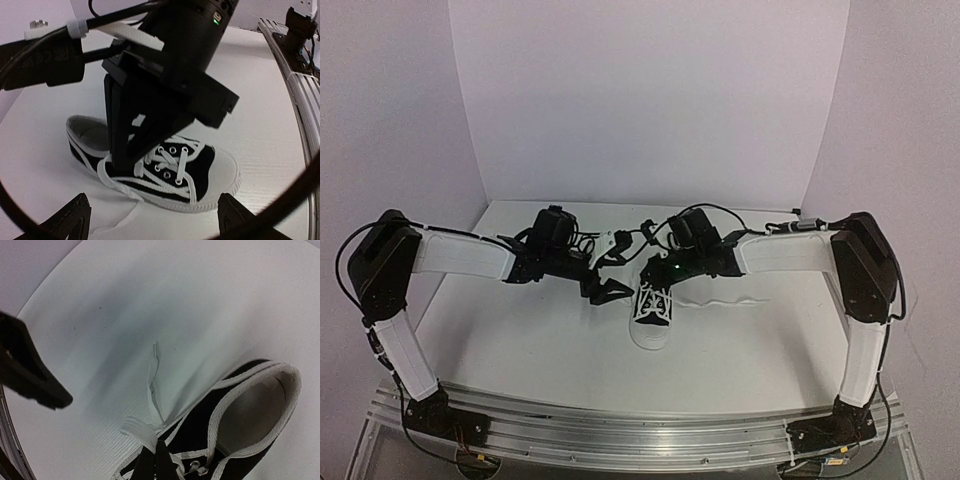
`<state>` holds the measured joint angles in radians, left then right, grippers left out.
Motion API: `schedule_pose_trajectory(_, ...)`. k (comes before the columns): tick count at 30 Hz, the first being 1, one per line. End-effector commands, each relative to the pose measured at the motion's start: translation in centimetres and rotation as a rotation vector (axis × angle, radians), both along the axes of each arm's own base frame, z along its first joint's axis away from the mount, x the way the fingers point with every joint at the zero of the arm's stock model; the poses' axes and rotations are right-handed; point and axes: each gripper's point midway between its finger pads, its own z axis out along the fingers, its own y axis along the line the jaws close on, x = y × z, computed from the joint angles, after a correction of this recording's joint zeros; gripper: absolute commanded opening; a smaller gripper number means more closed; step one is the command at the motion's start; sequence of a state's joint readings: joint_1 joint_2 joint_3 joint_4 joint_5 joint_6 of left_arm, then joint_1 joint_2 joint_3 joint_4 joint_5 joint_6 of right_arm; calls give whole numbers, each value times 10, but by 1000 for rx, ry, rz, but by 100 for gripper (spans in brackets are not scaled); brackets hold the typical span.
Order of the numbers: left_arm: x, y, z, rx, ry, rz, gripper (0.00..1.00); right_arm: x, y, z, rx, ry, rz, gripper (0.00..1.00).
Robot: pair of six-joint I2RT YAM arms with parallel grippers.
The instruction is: Tie the shoes
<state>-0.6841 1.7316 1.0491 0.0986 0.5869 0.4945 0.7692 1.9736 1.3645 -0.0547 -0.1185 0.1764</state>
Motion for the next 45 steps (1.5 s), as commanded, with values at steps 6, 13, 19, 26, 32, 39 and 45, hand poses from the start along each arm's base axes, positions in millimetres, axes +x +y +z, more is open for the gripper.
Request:
schedule_pose_trajectory(6,33,-25,-18,-207,74,269,78,6,-3,12,148,176,-263,0)
schedule_pose_trajectory(13,34,-36,-35,-214,-21,261,88,3,-2,6,194,271,-339,0)
schedule_pose_trajectory(19,37,-46,-51,-194,-21,269,63,3,-2,9,214,293,-363,0)
schedule_pose_trajectory(26,47,-50,-51,-213,-32,304,34,3,2,5,219,314,-356,0)
schedule_pose_trajectory(32,42,-49,-40,-257,-21,293,38,1,1,2,214,321,-357,0)
schedule_pose_trajectory(39,40,-57,-45,-255,9,270,27,4,5,4,223,320,-354,0)
schedule_pose_trajectory(45,36,-62,-43,-268,19,235,7,3,6,1,225,334,-352,0)
